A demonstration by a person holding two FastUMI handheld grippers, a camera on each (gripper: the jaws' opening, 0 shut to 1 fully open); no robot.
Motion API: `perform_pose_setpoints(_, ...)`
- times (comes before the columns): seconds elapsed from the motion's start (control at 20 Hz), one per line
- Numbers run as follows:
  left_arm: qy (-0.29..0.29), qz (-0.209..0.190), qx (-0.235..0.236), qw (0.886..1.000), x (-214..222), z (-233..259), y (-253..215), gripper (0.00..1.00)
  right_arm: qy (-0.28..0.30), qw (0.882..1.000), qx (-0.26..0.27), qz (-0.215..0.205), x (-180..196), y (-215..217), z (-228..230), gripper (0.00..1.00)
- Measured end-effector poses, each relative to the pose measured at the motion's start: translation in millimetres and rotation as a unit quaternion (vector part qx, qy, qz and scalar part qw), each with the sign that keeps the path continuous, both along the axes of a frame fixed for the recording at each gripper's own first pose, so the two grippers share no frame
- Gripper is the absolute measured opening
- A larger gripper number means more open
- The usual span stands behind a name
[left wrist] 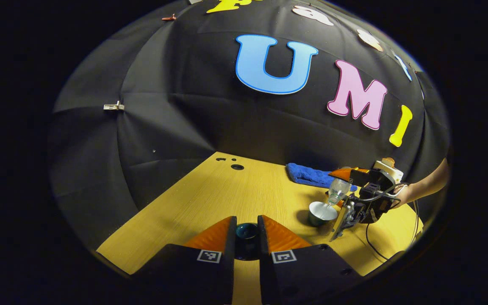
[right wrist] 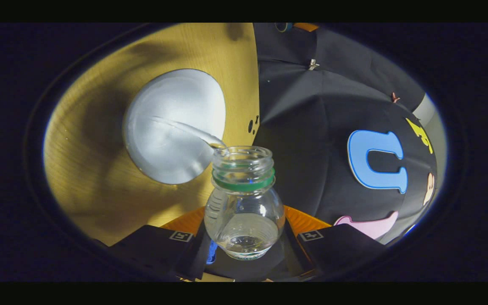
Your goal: Open the teacup lid with one hand, grasp the water bottle and pour water into the teacup with the other hand; after pouring, place the water bottle on the coaster and then close the teacup lid.
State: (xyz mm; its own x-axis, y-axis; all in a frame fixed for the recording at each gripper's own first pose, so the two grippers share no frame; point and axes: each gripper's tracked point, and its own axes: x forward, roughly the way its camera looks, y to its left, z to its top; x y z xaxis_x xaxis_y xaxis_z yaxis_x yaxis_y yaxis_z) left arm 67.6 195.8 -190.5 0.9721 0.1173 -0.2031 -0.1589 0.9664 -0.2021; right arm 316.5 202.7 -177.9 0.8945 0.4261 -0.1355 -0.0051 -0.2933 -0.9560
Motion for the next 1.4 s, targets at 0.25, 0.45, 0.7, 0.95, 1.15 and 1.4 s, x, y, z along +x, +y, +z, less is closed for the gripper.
perform_pose_setpoints(0.25,0.003,-0.007,0.005,1.000,-0.2,-2.3,-2.5,0.29,-0.007,1.000,-0.010,0.008,0.1,4.7,1.9,0.75)
perform_pose_setpoints(0.45,0.007,-0.005,0.001,1.000,-1.7,-6.5,-1.8,0.29,-0.020,0.999,-0.027,0.026,-0.1,8.4,7.3,0.75)
perform_pose_setpoints(0.7,0.006,-0.009,0.007,1.000,-2.6,-4.1,-4.9,0.29,-0.037,0.998,-0.041,0.036,4.9,10.7,14.0,0.75)
perform_pose_setpoints(0.95,0.006,-0.011,0.008,1.000,-2.1,-3.8,-5.7,0.29,-0.044,0.997,-0.047,0.042,5.6,12.2,15.5,0.75)
perform_pose_setpoints(1.15,0.005,-0.012,0.011,1.000,-1.9,-2.5,-4.5,0.29,-0.054,0.996,-0.056,0.049,7.5,14.1,18.9,0.75)
perform_pose_setpoints(1.4,0.005,-0.012,0.012,1.000,-2.4,-1.9,-5.3,0.29,-0.070,0.994,-0.063,0.056,9.3,16.4,25.6,0.75)
